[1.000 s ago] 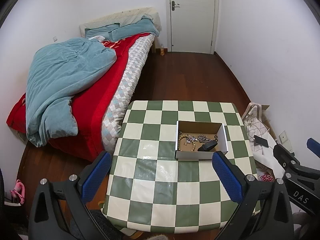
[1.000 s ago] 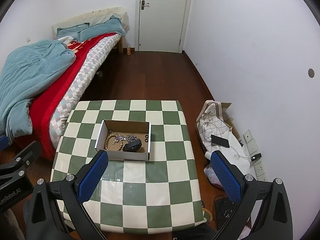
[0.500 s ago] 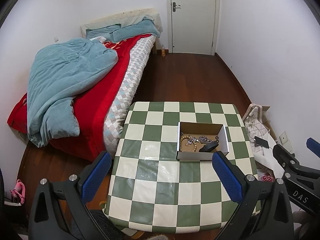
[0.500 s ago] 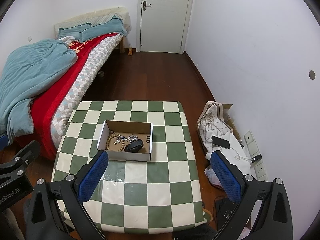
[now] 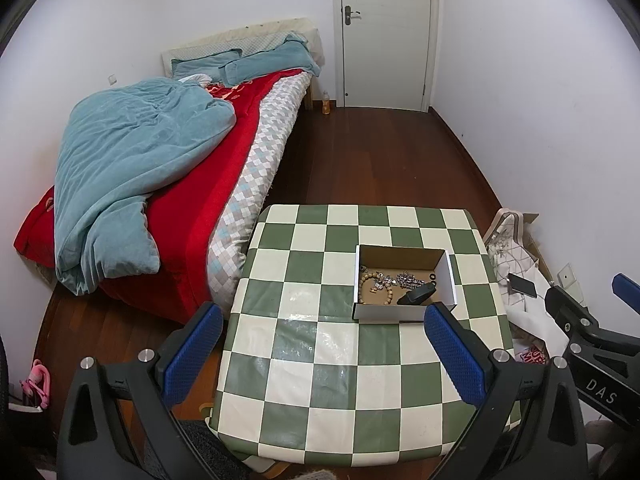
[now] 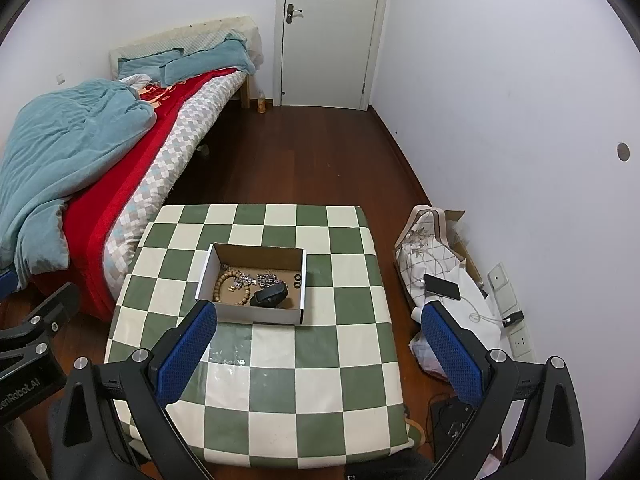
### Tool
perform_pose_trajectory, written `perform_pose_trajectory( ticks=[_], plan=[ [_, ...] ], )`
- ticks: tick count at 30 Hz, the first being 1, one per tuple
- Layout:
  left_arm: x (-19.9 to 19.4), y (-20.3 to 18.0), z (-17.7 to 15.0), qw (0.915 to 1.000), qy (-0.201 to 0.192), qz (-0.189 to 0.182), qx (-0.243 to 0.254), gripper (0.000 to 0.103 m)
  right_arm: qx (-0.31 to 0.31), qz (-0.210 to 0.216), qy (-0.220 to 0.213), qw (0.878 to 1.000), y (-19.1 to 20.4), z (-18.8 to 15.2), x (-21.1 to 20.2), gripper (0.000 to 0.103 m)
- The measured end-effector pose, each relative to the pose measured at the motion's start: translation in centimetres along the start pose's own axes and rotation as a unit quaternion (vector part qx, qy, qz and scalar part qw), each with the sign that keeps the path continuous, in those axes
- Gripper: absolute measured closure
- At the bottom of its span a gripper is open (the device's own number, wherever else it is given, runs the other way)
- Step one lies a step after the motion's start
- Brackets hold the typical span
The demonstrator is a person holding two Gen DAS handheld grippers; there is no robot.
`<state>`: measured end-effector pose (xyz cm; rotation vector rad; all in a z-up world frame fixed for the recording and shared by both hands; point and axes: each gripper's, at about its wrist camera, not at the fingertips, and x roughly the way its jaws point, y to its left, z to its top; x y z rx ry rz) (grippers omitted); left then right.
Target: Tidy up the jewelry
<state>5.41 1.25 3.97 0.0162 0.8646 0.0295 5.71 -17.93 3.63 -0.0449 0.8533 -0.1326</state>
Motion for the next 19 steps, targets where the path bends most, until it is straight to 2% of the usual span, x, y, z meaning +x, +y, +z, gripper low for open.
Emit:
perform_pose_trajectory(
  ticks=[19],
  plan=[
    [-0.35, 0.13, -0.10, 1.0000, -0.006, -0.004, -0.005, 0.000, 0.000, 0.000, -0.001, 1.000, 0.09, 0.14, -0.15, 0.000]
  ],
)
